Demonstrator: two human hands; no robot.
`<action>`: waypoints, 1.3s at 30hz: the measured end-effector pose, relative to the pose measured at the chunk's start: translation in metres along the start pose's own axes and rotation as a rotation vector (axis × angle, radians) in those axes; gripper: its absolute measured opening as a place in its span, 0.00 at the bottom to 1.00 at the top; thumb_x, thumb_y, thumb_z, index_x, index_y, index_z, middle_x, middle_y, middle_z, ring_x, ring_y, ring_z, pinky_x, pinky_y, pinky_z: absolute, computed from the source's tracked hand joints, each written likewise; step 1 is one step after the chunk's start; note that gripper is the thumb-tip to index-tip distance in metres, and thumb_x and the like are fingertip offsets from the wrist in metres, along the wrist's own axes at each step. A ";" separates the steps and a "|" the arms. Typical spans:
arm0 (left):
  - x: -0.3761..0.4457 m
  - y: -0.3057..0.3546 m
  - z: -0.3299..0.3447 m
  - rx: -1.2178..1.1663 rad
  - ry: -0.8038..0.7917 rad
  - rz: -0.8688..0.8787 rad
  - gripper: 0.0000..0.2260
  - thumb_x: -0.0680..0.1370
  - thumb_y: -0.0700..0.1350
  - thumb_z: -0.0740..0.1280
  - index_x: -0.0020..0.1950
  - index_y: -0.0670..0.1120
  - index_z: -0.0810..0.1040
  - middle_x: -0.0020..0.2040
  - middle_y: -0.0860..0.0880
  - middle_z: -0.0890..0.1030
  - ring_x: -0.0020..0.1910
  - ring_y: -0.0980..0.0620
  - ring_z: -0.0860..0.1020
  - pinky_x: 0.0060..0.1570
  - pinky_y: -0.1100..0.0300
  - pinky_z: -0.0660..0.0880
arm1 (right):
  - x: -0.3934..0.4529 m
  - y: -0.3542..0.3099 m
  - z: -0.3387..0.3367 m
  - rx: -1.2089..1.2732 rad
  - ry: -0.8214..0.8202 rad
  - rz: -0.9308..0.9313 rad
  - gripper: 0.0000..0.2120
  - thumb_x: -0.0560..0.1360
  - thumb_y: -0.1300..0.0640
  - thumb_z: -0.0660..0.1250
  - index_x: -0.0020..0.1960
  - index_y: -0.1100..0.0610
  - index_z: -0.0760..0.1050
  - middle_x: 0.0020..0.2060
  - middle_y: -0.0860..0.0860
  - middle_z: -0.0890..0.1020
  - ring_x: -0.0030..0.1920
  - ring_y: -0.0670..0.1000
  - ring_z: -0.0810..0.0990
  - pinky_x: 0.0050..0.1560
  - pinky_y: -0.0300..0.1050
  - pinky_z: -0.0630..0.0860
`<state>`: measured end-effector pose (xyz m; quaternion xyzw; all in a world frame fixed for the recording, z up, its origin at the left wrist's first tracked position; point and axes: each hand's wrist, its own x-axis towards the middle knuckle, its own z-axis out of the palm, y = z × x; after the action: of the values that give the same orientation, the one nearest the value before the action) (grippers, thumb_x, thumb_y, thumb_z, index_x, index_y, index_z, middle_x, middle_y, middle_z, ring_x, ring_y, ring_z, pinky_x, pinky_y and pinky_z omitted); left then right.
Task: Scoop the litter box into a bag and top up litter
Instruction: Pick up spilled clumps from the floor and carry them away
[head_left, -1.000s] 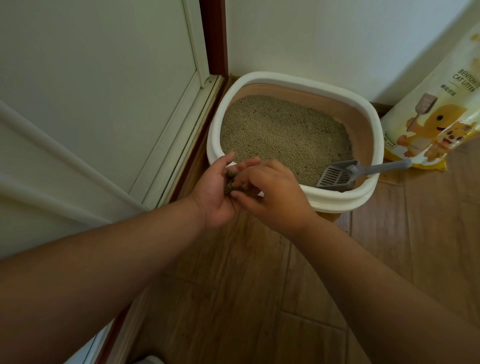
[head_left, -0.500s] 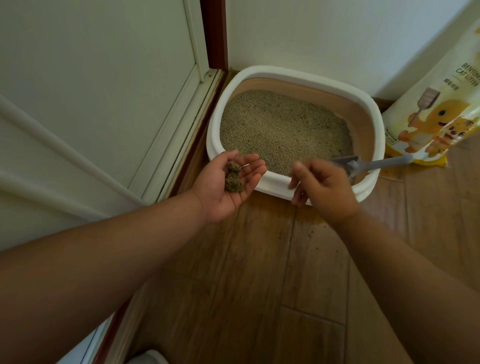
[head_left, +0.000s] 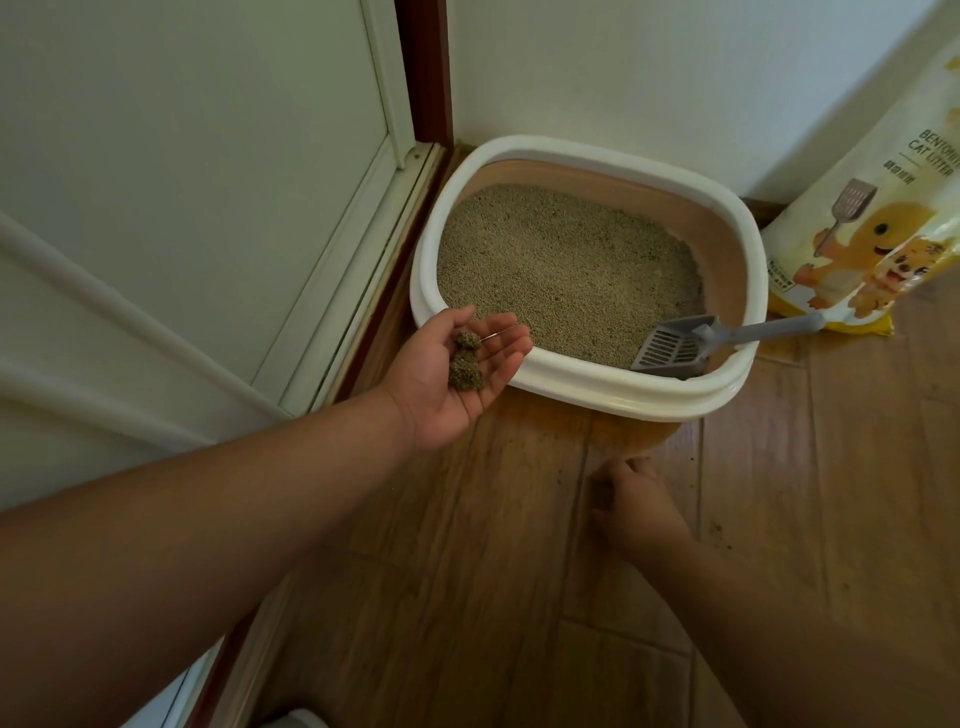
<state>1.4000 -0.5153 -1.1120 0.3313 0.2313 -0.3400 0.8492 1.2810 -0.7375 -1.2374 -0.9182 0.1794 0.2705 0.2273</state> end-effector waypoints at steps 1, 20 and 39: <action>0.000 0.000 0.000 0.000 -0.001 -0.001 0.18 0.84 0.50 0.61 0.56 0.38 0.83 0.53 0.41 0.85 0.47 0.48 0.86 0.46 0.60 0.82 | 0.000 0.001 0.001 0.006 0.007 -0.008 0.16 0.77 0.57 0.70 0.63 0.48 0.75 0.65 0.49 0.73 0.63 0.51 0.74 0.68 0.52 0.75; 0.006 0.000 0.008 0.003 0.038 0.055 0.18 0.84 0.50 0.60 0.55 0.38 0.83 0.52 0.41 0.85 0.50 0.48 0.86 0.47 0.60 0.83 | -0.019 -0.111 -0.086 0.434 0.586 -0.694 0.08 0.70 0.68 0.71 0.44 0.57 0.78 0.41 0.47 0.75 0.41 0.41 0.73 0.43 0.30 0.69; -0.002 0.035 0.088 -0.087 -0.032 0.229 0.11 0.82 0.44 0.62 0.47 0.39 0.80 0.44 0.41 0.83 0.42 0.49 0.84 0.42 0.61 0.83 | -0.046 -0.158 -0.171 1.173 0.471 -0.401 0.09 0.80 0.60 0.67 0.57 0.51 0.81 0.52 0.47 0.84 0.54 0.42 0.82 0.50 0.35 0.78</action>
<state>1.4396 -0.5582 -1.0377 0.3132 0.1928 -0.2356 0.8996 1.3870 -0.6847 -1.0318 -0.6923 0.1675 -0.1273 0.6902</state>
